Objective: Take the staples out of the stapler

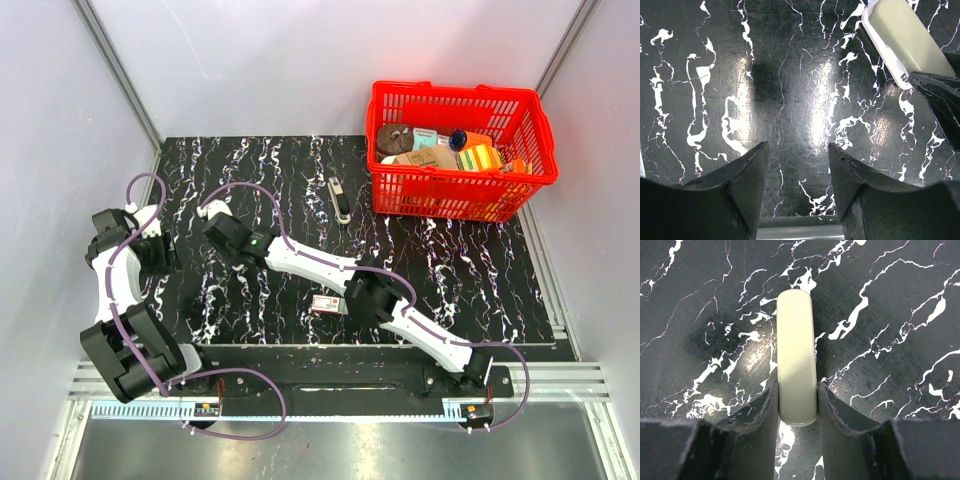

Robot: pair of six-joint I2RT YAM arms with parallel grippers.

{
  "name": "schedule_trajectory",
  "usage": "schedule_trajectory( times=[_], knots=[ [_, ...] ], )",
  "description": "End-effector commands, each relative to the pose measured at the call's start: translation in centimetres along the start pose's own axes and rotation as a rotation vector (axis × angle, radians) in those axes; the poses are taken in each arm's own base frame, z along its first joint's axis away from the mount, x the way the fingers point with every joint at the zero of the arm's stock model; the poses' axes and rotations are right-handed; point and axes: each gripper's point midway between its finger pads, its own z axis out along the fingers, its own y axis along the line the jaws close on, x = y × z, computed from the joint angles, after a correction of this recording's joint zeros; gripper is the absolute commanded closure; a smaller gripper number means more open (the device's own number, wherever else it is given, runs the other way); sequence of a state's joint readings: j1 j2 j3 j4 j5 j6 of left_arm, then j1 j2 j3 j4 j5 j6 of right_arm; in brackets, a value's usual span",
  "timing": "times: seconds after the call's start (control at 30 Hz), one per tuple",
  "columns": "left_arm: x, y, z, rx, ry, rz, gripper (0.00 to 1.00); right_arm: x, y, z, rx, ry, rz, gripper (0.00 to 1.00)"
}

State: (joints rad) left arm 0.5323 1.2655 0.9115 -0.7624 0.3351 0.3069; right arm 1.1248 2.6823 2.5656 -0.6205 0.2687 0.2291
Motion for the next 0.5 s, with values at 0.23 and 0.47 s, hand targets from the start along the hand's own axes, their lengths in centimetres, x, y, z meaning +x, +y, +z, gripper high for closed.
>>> schedule_trajectory(
  times=[0.23, 0.47],
  knots=[
    [-1.0, -5.8, -0.9, 0.227, -0.046, 0.218, 0.29, -5.5, -1.7, -8.2, 0.051, -0.114, 0.429, 1.0],
    [-0.7, -10.2, 0.2, 0.352, -0.026, 0.375, 0.2, -4.6, -3.7, -10.0, -0.029, -0.143, 0.757, 1.0]
  ],
)
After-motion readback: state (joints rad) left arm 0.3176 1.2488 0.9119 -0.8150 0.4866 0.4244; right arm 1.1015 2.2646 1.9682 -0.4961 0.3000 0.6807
